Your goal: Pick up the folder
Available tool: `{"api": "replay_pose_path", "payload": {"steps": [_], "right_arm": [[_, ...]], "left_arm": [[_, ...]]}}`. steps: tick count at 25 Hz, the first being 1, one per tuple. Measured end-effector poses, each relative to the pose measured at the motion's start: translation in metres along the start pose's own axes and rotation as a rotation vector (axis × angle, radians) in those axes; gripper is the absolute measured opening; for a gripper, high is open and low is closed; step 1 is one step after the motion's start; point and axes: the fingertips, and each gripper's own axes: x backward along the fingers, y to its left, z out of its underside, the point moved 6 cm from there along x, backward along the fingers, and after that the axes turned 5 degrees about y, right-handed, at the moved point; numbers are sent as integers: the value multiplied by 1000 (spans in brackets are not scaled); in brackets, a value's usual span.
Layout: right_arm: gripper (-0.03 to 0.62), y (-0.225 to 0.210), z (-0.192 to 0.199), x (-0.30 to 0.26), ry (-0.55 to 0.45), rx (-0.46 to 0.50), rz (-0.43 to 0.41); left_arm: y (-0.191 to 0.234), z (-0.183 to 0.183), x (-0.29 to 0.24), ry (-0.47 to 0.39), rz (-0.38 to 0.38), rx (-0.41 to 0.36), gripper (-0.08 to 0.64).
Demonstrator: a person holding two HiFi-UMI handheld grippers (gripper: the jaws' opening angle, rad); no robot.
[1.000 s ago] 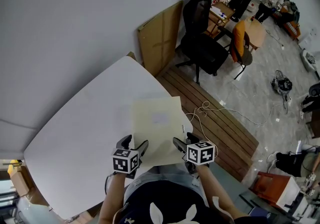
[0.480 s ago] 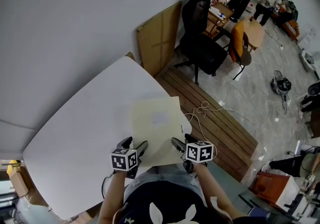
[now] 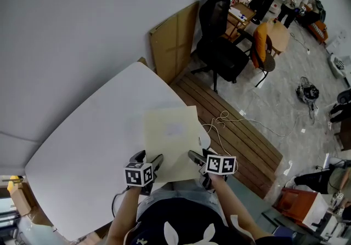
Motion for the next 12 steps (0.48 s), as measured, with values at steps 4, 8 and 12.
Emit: {"api": "replay_pose_path", "payload": {"steps": [4, 8, 12], "right_arm": [[296, -4, 1, -3, 12, -60, -23], [296, -5, 1, -5, 13, -70, -29], [296, -6, 3, -6, -2, -71, -28]], "left_arm": [[3, 0, -4, 23, 14, 29, 328], [5, -1, -7, 41, 28, 59, 330], [6, 1, -7, 37, 33, 75, 330]]}}
